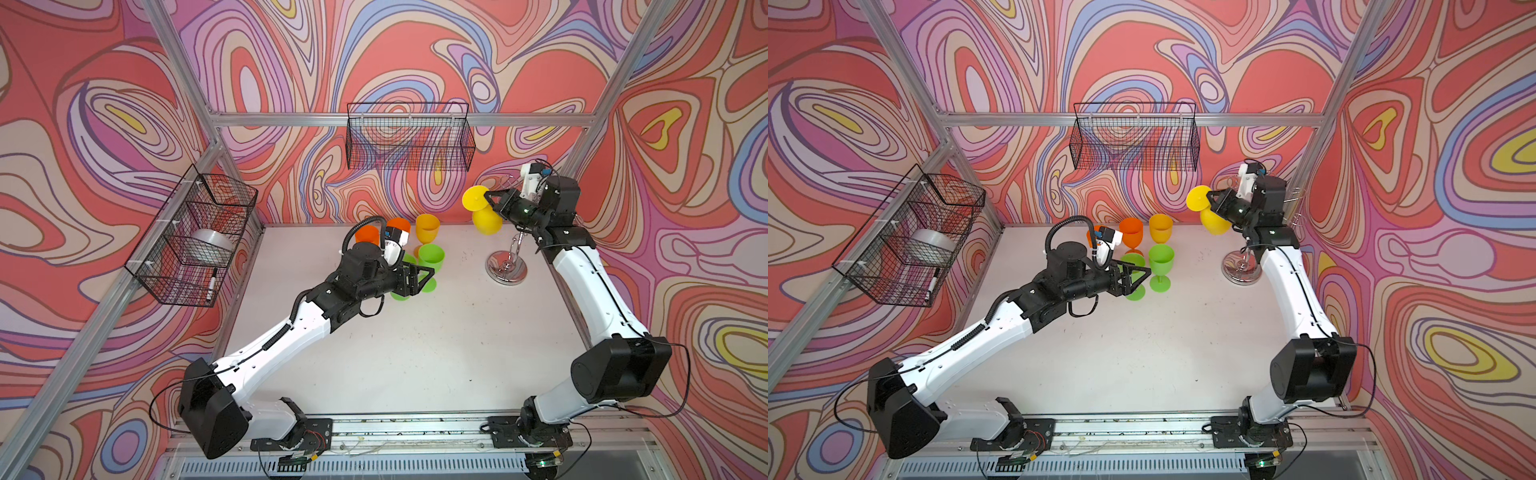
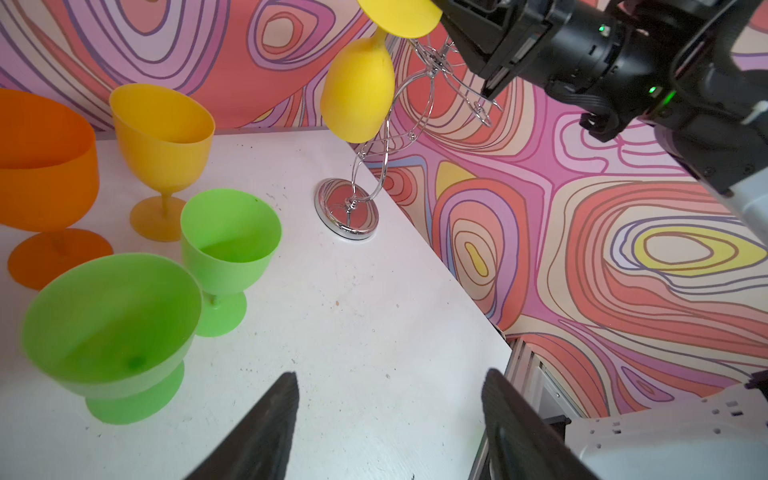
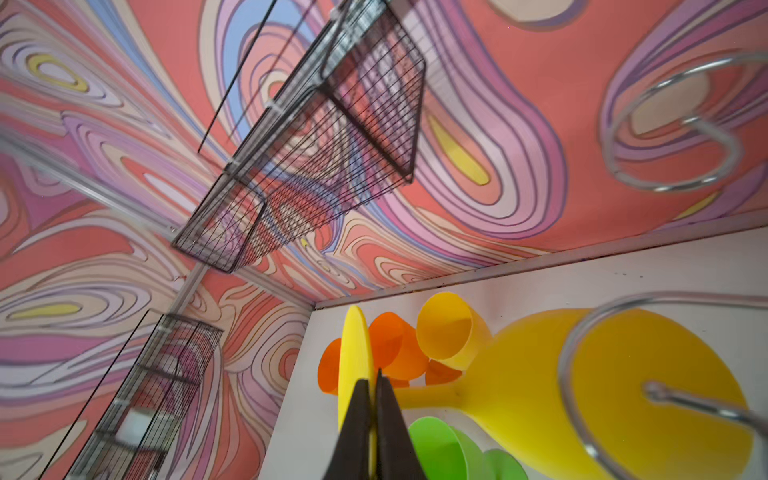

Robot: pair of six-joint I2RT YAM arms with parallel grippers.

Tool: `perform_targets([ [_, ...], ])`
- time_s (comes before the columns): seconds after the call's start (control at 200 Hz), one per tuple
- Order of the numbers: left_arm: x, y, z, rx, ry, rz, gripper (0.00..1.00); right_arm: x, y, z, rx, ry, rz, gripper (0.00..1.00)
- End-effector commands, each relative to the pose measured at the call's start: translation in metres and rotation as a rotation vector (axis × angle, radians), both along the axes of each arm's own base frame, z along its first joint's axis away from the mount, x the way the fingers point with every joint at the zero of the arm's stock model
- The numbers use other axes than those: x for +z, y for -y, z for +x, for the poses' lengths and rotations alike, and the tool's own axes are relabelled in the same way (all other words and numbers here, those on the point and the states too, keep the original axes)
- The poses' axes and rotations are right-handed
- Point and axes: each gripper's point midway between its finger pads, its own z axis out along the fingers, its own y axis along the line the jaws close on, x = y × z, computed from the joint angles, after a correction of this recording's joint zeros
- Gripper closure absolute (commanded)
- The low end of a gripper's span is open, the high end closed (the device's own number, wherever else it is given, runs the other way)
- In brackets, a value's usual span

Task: Take the wine glass off the wine glass rack
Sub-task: 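Lift the yellow glass clear of the rack and carry it toward the left gripper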

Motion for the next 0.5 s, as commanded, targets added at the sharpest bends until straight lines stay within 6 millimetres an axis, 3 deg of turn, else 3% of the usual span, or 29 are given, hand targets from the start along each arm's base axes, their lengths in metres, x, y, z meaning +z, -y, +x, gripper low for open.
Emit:
perform_targets([
  [0.0, 0.009, -0.027, 0.001, 0.106, -0.103, -0.007, 0.29, 0.028, -0.037, -0.034, 0.184, 0.174, -0.096, 1.0],
  [0.23, 0.019, -0.064, 0.004, 0.179, -0.321, -0.206, 0.29, 0.02, -0.077, -0.082, 0.334, 0.293, -0.224, 1.0],
  [0.491, 0.034, -0.083, 0.006, 0.216, -0.508, -0.38, 0.32, -0.02, -0.135, -0.139, 0.441, 0.51, -0.504, 1.0],
])
